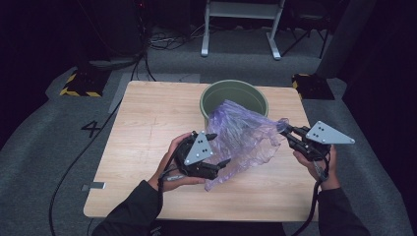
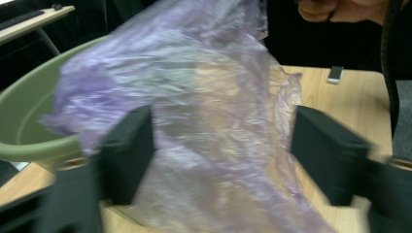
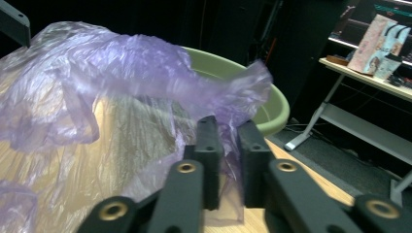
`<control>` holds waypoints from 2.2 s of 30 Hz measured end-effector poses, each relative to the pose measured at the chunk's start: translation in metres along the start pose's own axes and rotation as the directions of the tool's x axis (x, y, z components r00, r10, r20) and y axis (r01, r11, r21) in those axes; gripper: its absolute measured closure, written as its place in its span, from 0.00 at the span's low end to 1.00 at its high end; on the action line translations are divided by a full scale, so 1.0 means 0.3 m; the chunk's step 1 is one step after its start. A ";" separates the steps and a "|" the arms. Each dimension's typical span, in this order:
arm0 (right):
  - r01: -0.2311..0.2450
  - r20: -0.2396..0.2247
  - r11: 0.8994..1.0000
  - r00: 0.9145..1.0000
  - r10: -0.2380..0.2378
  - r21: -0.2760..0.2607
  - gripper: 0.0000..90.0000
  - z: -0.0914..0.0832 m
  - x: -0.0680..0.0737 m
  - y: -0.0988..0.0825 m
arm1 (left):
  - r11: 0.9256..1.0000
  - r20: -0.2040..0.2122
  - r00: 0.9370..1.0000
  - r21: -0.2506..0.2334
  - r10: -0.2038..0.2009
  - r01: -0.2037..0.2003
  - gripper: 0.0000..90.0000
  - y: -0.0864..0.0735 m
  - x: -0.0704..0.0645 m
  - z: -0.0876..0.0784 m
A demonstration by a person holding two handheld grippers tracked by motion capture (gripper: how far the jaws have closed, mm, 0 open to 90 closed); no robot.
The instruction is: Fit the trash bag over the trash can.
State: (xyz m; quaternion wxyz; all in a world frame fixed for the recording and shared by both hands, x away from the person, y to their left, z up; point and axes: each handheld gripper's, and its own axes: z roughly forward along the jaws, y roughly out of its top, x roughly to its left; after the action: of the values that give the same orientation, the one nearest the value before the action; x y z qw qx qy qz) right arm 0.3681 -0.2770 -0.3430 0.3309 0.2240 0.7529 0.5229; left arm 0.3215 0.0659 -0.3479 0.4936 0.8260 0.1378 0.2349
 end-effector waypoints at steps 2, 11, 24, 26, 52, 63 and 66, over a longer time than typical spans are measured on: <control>0.001 -0.002 1.000 1.000 -0.001 0.003 0.96 0.001 0.003 0.003 | 1.000 0.006 1.000 -0.003 0.011 -0.011 0.18 -0.001 -0.010 0.002; 0.009 -0.007 1.000 1.000 -0.009 0.009 0.98 0.003 0.017 0.024 | 0.989 -0.114 0.988 0.115 0.106 -0.092 0.31 -0.023 -0.027 0.044; 0.001 0.018 0.999 1.000 -0.002 0.055 0.98 0.016 0.001 0.038 | 0.997 -0.142 0.989 0.070 0.044 -0.035 0.93 -0.072 0.144 -0.006; 0.003 0.026 0.997 1.000 -0.005 0.072 0.98 0.028 -0.008 0.039 | 0.999 -0.144 0.989 0.043 0.031 -0.025 0.96 -0.072 0.172 -0.019; -0.129 0.097 0.964 0.989 0.109 0.231 0.99 0.144 -0.159 -0.014 | 0.982 -0.245 0.951 -0.030 -0.189 0.187 1.00 -0.073 0.495 0.044; -0.172 0.107 0.952 0.983 0.149 0.252 0.99 0.219 -0.212 -0.030 | 0.967 -0.268 0.930 -0.026 -0.252 0.255 1.00 -0.101 0.571 0.152; -0.199 0.109 0.945 0.978 0.176 0.260 0.99 0.247 -0.225 -0.046 | 0.953 -0.266 0.918 -0.008 -0.293 0.302 1.00 -0.129 0.590 0.189</control>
State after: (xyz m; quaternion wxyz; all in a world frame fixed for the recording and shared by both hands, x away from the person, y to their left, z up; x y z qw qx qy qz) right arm 0.4684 -0.2805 -0.3555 0.2778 0.3594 0.7776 0.4347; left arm 0.5023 0.1231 -0.3602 0.4868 0.7648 0.3302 0.2626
